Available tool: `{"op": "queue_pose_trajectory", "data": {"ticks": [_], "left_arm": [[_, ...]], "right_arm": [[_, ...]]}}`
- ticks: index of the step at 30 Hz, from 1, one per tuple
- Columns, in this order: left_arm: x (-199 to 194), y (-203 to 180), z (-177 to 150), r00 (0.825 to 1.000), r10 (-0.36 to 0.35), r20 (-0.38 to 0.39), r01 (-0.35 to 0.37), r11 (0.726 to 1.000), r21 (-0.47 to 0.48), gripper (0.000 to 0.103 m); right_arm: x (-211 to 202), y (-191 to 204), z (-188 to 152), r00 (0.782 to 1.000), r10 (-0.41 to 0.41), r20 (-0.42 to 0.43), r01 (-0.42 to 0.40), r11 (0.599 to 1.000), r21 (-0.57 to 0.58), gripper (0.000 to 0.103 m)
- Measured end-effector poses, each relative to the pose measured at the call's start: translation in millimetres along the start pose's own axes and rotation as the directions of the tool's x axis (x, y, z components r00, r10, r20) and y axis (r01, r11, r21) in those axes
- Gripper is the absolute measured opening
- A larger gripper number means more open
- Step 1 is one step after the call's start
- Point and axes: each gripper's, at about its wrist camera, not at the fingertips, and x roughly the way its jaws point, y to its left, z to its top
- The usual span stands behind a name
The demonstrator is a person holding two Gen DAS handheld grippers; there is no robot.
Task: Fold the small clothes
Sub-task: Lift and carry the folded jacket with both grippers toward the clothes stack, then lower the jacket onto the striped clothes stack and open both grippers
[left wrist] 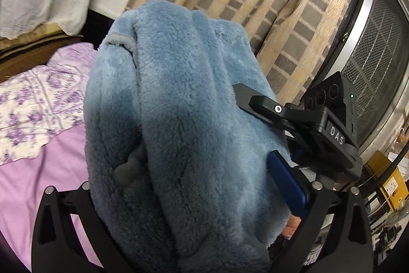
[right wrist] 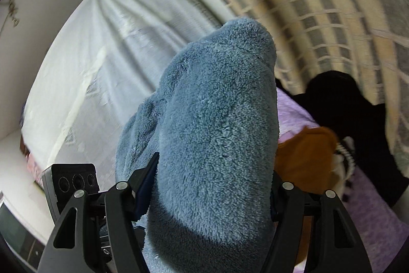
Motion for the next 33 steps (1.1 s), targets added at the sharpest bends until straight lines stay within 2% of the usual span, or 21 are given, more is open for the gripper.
{"op": "queue_pose_trajectory", "data": {"ticks": [4,8,11,13,15,18,20,25,28,30,33], "left_arm": [[37,10,2,0.998,0.004,-0.057,-0.004,1.000,-0.010,0.099],[59,37,-5,0.994,0.048,-0.098,-0.053,0.998,-0.042,0.099],[74,63,-11,0.990,0.068,-0.127,-0.079,0.994,-0.082,0.099],[84,78,-13,0.989,0.045,-0.144,-0.062,0.992,-0.112,0.099],[92,87,-17,0.989,0.037,-0.146,-0.057,0.990,-0.130,0.099],[100,89,-23,0.990,0.065,-0.125,-0.079,0.991,-0.112,0.099],[106,93,-26,0.993,0.045,-0.109,-0.059,0.990,-0.126,0.099],[102,101,-27,0.995,0.005,-0.104,-0.027,0.977,-0.211,0.099],[92,102,-29,0.994,-0.033,-0.106,0.003,0.963,-0.271,0.099],[84,100,-29,0.994,-0.037,-0.103,0.007,0.959,-0.284,0.099],[72,93,-29,0.996,-0.020,-0.090,-0.005,0.965,-0.263,0.099]], "right_arm": [[15,-36,-1,0.999,-0.014,-0.030,0.016,0.997,0.071,0.069],[43,-68,-10,0.996,-0.053,-0.078,0.062,0.991,0.117,0.069],[57,-86,-18,0.993,-0.076,-0.090,0.086,0.990,0.115,0.070],[60,-88,-23,0.992,-0.095,-0.077,0.102,0.991,0.085,0.070],[62,-90,-26,0.991,-0.118,-0.062,0.122,0.991,0.063,0.070],[68,-103,-28,0.992,-0.115,-0.053,0.119,0.990,0.071,0.071],[71,-109,-29,0.993,-0.113,-0.045,0.116,0.990,0.079,0.071],[72,-96,-22,0.987,-0.144,-0.070,0.147,0.988,0.041,0.073],[66,-84,-19,0.981,-0.178,-0.078,0.178,0.984,0.005,0.079],[60,-76,-18,0.971,-0.228,-0.068,0.227,0.974,-0.019,0.091],[51,-66,-15,0.964,-0.261,-0.050,0.259,0.965,-0.046,0.091]]}}
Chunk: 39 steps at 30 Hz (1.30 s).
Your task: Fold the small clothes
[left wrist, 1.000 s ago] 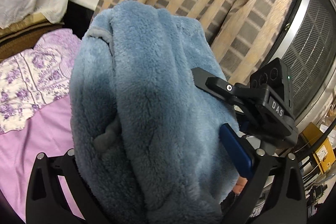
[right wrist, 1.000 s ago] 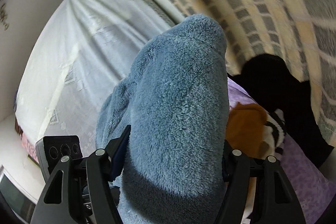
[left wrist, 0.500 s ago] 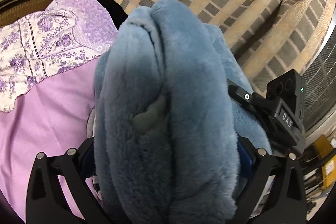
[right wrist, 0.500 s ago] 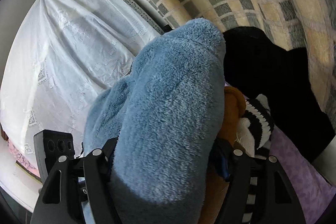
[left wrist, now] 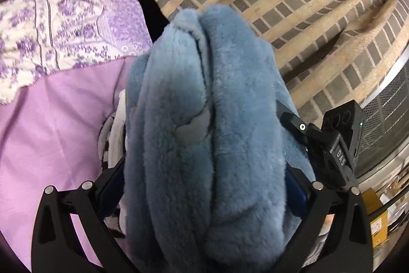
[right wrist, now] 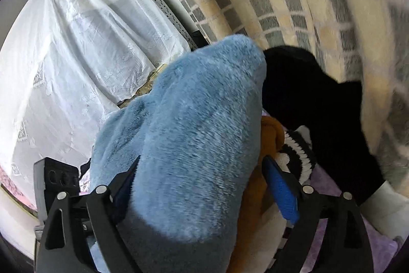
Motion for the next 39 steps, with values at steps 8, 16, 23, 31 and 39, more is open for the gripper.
{"op": "queue_pose_trajectory", "data": {"ticks": [8,16,23,31,39], "left_arm": [[-46,-27,-12,0.972,0.186,0.144,-0.203,0.972,0.115,0.098],[-80,-58,-55,0.848,0.408,0.339,-0.492,0.843,0.216,0.098],[-104,-81,-93,0.794,0.457,0.401,-0.578,0.772,0.266,0.098],[-141,-98,-127,0.791,0.420,0.445,-0.569,0.772,0.284,0.098],[-169,-109,-155,0.782,0.392,0.485,-0.571,0.762,0.305,0.098]], "right_arm": [[-32,12,2,0.996,-0.081,0.042,0.082,0.996,-0.024,0.091],[-75,38,-24,0.982,-0.171,0.081,0.176,0.983,-0.057,0.093],[-126,88,-66,0.961,-0.236,0.143,0.260,0.948,-0.184,0.099],[-178,128,-118,0.948,-0.252,0.194,0.296,0.922,-0.250,0.099],[-209,140,-145,0.940,-0.273,0.203,0.318,0.917,-0.241,0.099]]}}
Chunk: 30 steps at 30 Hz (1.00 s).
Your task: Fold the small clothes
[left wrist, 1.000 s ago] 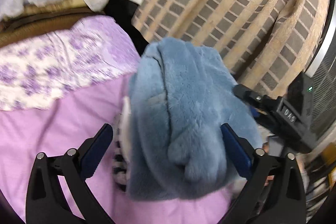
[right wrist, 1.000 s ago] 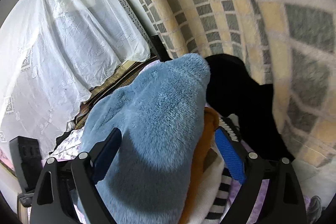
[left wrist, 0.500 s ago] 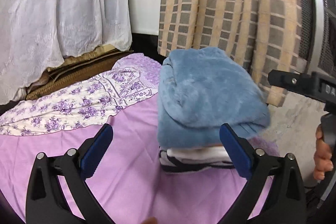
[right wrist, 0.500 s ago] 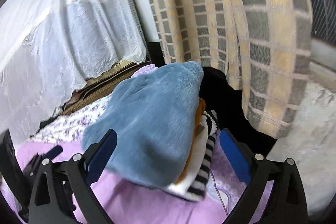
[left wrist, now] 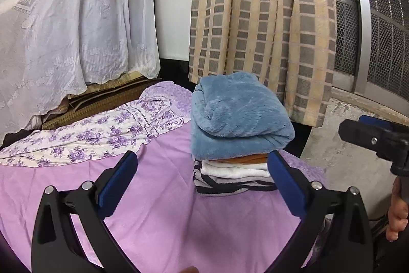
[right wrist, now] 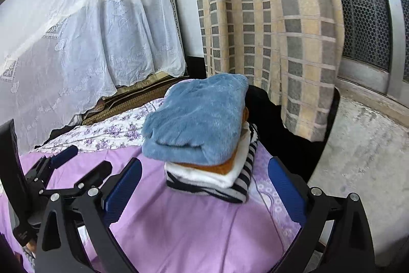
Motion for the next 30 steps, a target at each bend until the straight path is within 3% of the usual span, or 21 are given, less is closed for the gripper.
{"op": "queue_pose_trajectory", "data": {"ticks": [10,30], "left_arm": [[-23,5,-10,1.000,-0.003,0.005,0.003,1.000,-0.005,0.098],[-36,0,-16,1.000,-0.007,0.005,0.007,1.000,0.010,0.098]], "right_arm": [[-21,20,-10,0.999,0.039,0.016,-0.038,0.999,-0.034,0.099],[-25,31,-15,0.997,0.071,0.016,-0.070,0.997,-0.044,0.099]]}}
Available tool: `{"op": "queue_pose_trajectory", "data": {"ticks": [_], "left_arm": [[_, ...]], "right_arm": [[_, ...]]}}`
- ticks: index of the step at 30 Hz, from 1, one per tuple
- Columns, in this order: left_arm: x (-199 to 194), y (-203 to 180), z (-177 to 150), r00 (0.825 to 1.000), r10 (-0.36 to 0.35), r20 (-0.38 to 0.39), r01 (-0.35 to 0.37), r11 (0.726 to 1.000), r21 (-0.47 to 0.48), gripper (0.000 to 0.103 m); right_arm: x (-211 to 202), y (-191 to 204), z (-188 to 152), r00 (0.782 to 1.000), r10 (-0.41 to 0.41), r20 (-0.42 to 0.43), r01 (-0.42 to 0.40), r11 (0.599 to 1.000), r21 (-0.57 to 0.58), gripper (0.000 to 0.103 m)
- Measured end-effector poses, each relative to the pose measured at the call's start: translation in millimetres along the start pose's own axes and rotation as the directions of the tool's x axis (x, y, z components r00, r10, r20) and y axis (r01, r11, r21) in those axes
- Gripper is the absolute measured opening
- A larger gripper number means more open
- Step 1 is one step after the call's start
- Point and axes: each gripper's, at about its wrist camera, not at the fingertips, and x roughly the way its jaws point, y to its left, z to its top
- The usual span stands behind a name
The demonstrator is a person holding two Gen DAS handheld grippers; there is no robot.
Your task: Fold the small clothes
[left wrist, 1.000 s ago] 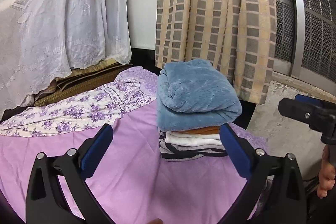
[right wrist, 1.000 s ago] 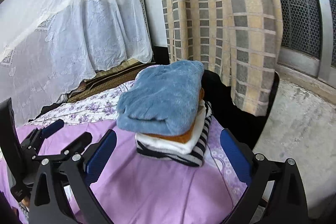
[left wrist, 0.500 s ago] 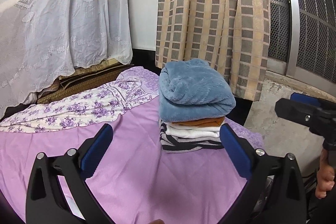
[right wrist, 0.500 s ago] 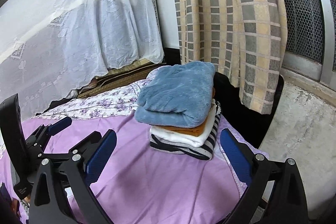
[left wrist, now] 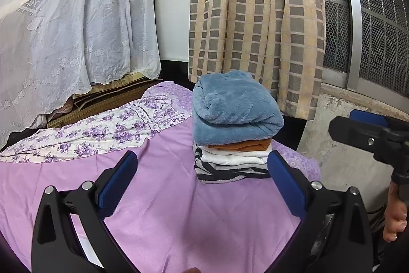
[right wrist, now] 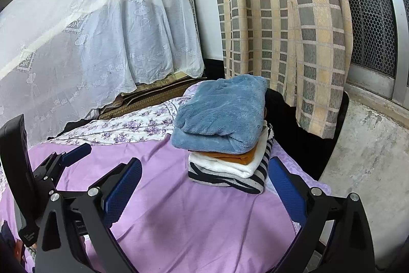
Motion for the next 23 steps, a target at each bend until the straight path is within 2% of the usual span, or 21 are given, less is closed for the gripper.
{"op": "queue_pose_trajectory", "data": {"ticks": [10,14,17,20,23], "left_arm": [[0,-2,-1,1.000,-0.016,0.000,0.016,1.000,0.000,0.098],[-1,1,-1,0.999,0.045,0.026,-0.045,0.999,0.003,0.098],[0,6,1,1.000,0.020,0.008,-0.020,1.000,-0.019,0.098],[-2,5,0,0.998,0.051,0.023,-0.051,0.998,-0.022,0.098],[-4,4,1,0.999,0.041,0.025,-0.041,0.999,-0.011,0.098]], "right_arm": [[-1,1,-4,1.000,0.001,0.000,-0.001,1.000,0.002,0.099],[-1,0,-5,1.000,0.005,-0.001,-0.005,1.000,0.009,0.099],[-1,0,-6,1.000,0.005,-0.001,-0.005,1.000,0.011,0.099],[-1,0,-8,1.000,0.007,-0.003,-0.007,1.000,0.014,0.099],[-2,0,-9,1.000,0.007,-0.003,-0.007,1.000,0.015,0.099]]}}
